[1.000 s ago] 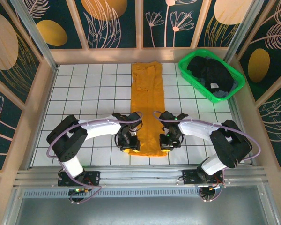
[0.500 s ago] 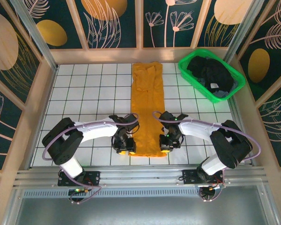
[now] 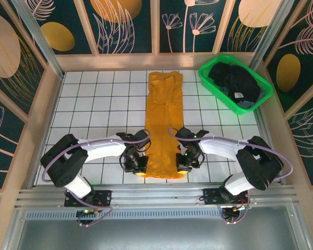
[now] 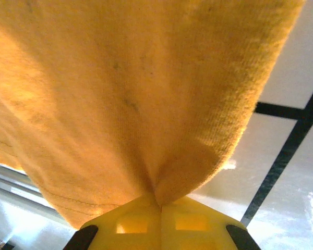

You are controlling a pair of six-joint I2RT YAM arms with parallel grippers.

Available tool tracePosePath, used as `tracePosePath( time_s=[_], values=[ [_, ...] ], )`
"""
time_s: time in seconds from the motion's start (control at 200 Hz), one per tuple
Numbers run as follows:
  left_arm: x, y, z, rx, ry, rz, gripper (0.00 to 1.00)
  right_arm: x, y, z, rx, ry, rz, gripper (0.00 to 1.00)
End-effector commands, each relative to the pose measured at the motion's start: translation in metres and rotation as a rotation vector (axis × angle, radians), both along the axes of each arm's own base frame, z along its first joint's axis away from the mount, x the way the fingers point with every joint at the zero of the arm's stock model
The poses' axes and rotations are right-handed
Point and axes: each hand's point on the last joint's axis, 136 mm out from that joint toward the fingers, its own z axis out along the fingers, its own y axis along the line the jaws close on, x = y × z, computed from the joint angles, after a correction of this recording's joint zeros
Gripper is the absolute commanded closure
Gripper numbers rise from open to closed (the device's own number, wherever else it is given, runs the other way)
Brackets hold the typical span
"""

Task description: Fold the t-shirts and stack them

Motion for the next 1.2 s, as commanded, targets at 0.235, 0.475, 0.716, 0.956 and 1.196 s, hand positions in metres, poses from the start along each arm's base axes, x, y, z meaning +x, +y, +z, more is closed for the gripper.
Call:
tracePosePath(
  time_s=[0.235,0.475,0.716,0.956,1.196],
  values=[
    [0.071,-0.009,0.067,0.029,-0.279,0.115,1.0,0.059,0.006,0.058,0.04,-0.115,-0.168,1.0],
    [0.17,-0.018,0.116,-0.053,-0.507,0.243,1.0,0.168,0.002,0.096,0.091,-0.282,-0.322,1.0],
    [0.259,-0.016,0.122,-0.022,-0.627,0.316,1.0,0.262,-0.007,0.099,0.074,-0.373,-0.413,1.0],
    [0.322,-0.016,0.1,-0.038,-0.627,0.339,1.0,0.326,-0.008,0.081,0.069,-0.401,-0.439,1.0],
    [0.369,-0.022,0.068,-0.06,-0.603,0.372,0.82,0.365,-0.016,0.045,0.058,-0.378,-0.457,0.71]
  ],
)
